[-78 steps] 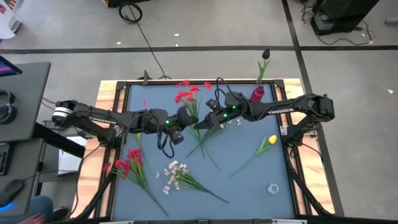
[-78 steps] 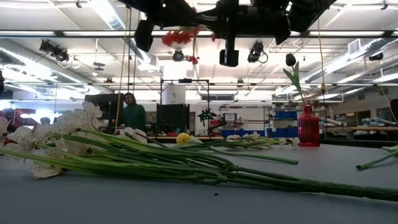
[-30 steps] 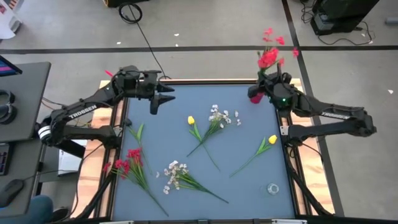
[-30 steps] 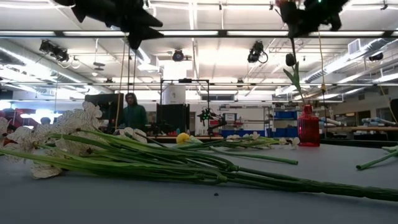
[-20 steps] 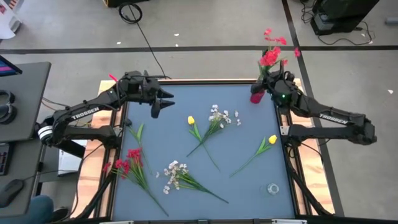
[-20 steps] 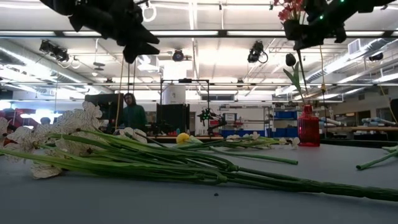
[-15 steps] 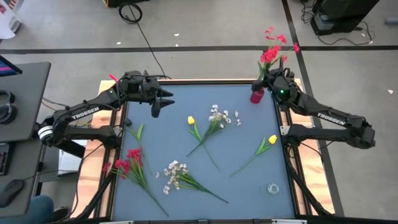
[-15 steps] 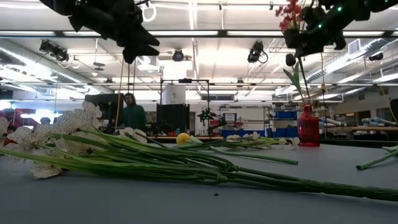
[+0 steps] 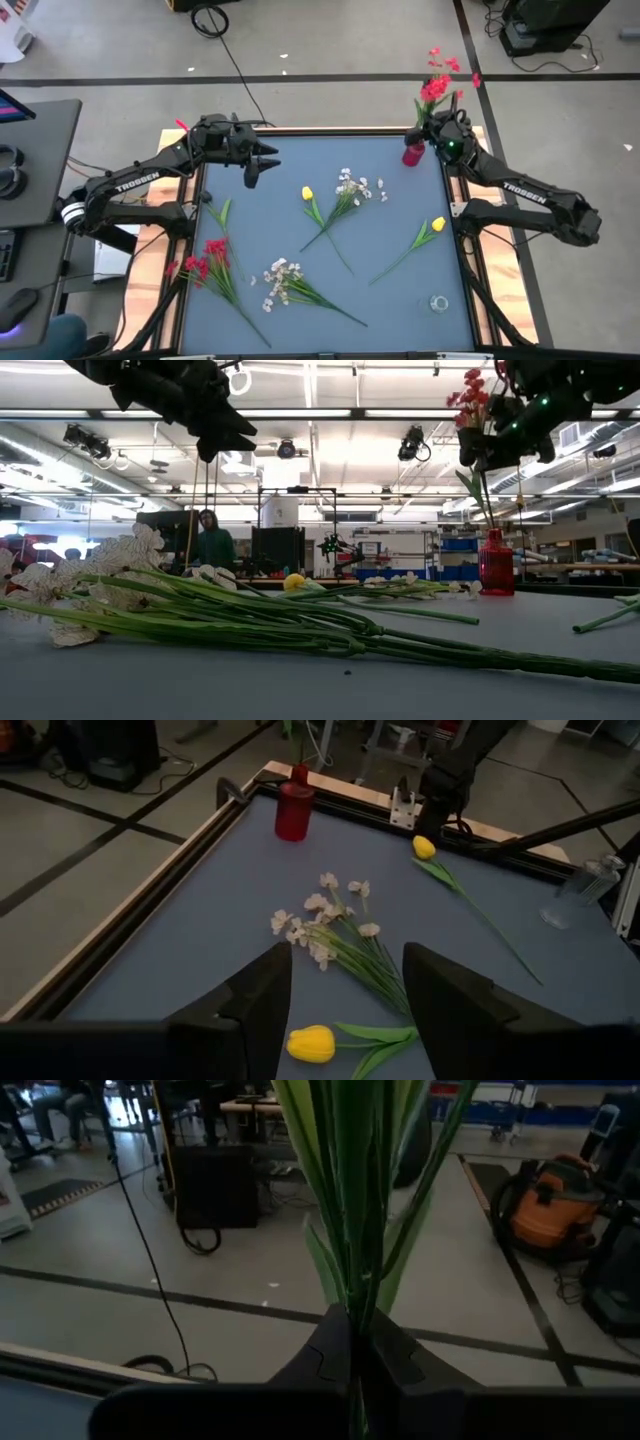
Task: Sort flowers into vase by color
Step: Put the top red flowers into the red glass vase
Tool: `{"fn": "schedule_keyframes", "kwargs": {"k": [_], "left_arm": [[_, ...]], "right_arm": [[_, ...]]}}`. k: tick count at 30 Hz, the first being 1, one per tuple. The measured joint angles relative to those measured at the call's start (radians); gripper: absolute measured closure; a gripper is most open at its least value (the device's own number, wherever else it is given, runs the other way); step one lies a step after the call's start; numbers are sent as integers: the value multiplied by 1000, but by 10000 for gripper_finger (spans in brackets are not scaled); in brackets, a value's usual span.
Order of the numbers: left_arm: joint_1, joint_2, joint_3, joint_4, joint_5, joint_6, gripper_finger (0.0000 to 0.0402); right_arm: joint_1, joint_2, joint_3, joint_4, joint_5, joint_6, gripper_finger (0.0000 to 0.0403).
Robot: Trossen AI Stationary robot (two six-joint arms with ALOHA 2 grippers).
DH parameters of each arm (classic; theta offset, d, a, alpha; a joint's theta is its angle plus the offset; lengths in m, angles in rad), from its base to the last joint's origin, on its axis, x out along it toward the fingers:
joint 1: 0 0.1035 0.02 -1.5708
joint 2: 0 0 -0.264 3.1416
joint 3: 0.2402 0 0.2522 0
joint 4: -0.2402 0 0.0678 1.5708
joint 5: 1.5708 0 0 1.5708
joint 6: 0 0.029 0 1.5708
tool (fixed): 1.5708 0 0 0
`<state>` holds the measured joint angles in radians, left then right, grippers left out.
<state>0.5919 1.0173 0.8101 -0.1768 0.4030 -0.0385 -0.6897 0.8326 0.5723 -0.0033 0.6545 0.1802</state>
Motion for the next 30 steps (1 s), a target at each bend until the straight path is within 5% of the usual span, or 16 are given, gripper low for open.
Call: {"fn": "schedule_keyframes", "kwargs": {"k": [21,30], "left_arm": [[0,0,0,-31,-17,-3,205],[0,0,0,-43,-17,-4,205]], "right_arm": [[-39,0,-130,48,-28,132,354],[-79,0,-130,-66,-126,195,291]]}}
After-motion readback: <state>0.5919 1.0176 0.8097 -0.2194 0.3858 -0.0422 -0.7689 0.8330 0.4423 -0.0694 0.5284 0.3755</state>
